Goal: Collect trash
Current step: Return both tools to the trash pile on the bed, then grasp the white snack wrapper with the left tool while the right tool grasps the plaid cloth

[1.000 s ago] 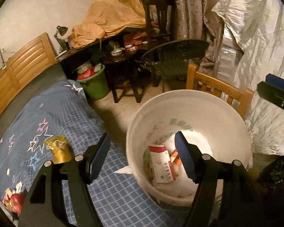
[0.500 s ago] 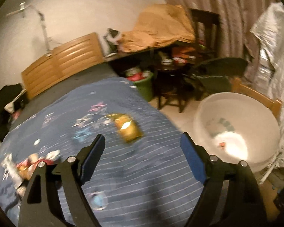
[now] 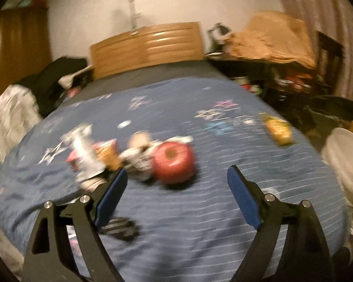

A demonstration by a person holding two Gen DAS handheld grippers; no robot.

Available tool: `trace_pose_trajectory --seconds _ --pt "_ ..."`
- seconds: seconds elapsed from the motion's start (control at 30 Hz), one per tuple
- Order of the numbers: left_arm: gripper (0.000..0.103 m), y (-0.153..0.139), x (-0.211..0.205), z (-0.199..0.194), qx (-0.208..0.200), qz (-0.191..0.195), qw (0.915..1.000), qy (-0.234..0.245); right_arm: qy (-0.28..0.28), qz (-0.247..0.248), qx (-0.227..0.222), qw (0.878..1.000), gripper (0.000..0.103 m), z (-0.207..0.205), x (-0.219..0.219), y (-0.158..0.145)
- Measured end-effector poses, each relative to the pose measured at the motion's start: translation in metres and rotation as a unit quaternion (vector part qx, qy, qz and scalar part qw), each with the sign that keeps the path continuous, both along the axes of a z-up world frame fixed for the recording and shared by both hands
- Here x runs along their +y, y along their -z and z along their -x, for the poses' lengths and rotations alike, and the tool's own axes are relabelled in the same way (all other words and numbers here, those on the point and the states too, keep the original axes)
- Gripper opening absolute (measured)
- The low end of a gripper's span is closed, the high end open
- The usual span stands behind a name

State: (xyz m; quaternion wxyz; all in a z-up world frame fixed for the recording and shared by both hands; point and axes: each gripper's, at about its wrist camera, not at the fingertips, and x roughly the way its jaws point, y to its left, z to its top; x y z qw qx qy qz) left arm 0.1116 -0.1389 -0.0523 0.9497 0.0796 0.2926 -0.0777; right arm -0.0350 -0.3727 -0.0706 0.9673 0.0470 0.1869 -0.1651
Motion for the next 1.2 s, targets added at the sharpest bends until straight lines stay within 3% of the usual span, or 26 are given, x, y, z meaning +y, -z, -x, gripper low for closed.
trace_pose_trajectory --seconds 0.13,0.3,0.43,0.57,0.73,0.83,1.03,1.2 --pt "0.083 0.001 0.068 -0.019 0.035 0.033 0.9972 -0.057 -0.082 0.003 0.038 0.996 0.074 -0.032 0.050 0.010" --pt "0.083 0.005 0.137 -0.052 0.087 0.081 0.9895 -0.083 -0.182 0.007 0.075 0.980 0.076 -0.069 0.122 0.025" --pt "0.080 0.006 0.164 -0.083 0.102 0.106 0.9853 -0.087 -0.221 -0.004 0.091 0.971 0.076 -0.086 0.159 0.032" --pt "0.075 0.017 0.166 -0.116 0.116 0.112 0.9832 -0.085 -0.235 -0.008 0.110 0.966 0.076 -0.095 0.176 0.039" --pt "0.060 0.035 0.158 -0.151 0.137 0.104 0.9812 -0.087 -0.232 -0.022 0.126 0.964 0.076 -0.100 0.171 0.044" --pt "0.029 0.048 0.151 -0.163 0.160 0.115 0.9782 -0.067 -0.231 -0.030 0.135 0.963 0.076 -0.106 0.167 0.047" --pt "0.024 0.027 0.160 -0.139 0.124 0.135 0.9818 -0.049 -0.259 -0.025 0.140 0.955 0.076 -0.109 0.173 0.045" --pt "0.024 -0.015 0.188 -0.082 0.086 0.145 0.9852 -0.033 -0.338 -0.035 0.146 0.929 0.076 -0.125 0.191 0.036"
